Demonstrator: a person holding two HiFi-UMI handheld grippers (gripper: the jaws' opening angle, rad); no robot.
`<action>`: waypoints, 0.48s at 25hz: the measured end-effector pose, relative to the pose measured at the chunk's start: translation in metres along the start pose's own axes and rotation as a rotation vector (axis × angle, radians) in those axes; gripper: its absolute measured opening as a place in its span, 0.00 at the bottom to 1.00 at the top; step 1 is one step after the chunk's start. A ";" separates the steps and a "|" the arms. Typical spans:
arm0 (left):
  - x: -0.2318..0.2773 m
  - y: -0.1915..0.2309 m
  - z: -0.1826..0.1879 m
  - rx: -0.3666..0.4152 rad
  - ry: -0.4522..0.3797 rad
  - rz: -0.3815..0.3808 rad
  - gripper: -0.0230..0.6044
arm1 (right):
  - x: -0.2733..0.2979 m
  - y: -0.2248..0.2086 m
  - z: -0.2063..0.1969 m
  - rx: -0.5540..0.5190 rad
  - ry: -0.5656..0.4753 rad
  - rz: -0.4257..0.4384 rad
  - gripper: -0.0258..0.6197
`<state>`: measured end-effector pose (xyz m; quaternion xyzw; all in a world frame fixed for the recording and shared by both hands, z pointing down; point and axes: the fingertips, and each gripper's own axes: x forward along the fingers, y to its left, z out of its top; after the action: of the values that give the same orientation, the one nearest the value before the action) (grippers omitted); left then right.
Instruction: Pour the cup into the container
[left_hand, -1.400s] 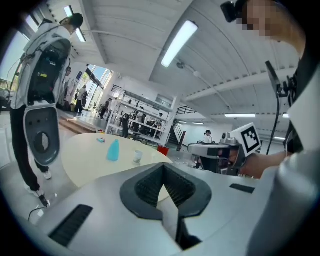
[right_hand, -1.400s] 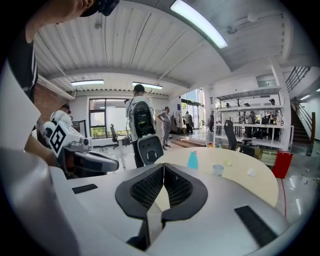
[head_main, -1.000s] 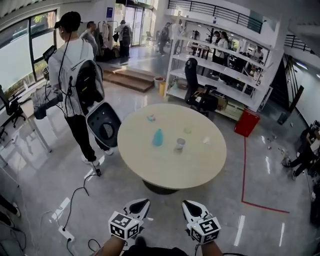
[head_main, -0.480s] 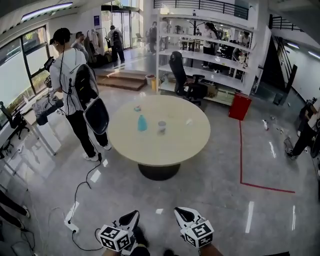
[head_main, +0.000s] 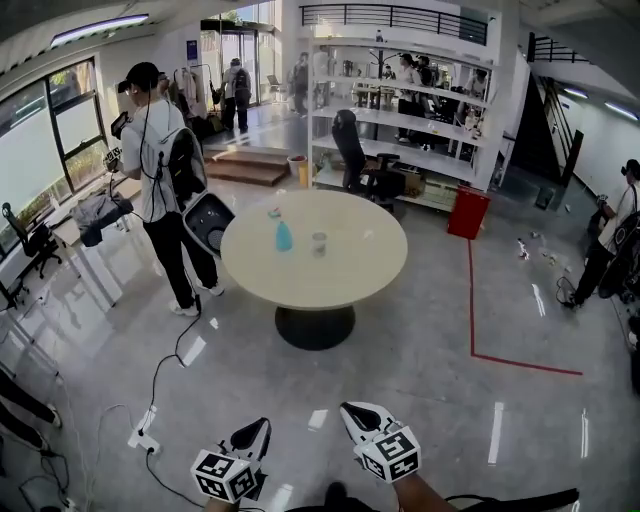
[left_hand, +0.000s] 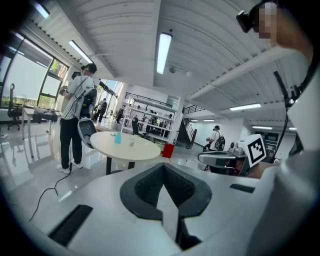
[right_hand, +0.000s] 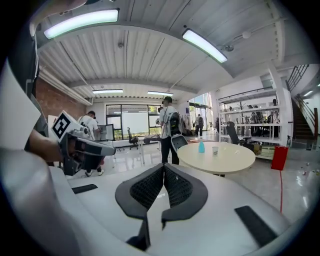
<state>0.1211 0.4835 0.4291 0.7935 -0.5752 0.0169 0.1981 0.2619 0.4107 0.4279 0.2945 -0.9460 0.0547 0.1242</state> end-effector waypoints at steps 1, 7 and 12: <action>-0.014 -0.005 -0.004 0.001 -0.008 -0.006 0.04 | -0.007 0.012 -0.002 -0.001 0.001 -0.003 0.05; -0.109 -0.015 -0.039 0.010 -0.019 -0.014 0.04 | -0.036 0.102 -0.018 0.038 0.001 0.003 0.05; -0.171 -0.019 -0.068 0.007 -0.014 -0.019 0.04 | -0.071 0.164 -0.030 0.034 0.007 -0.022 0.05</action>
<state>0.0944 0.6661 0.4423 0.7998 -0.5688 0.0114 0.1914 0.2311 0.5888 0.4325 0.3069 -0.9411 0.0704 0.1233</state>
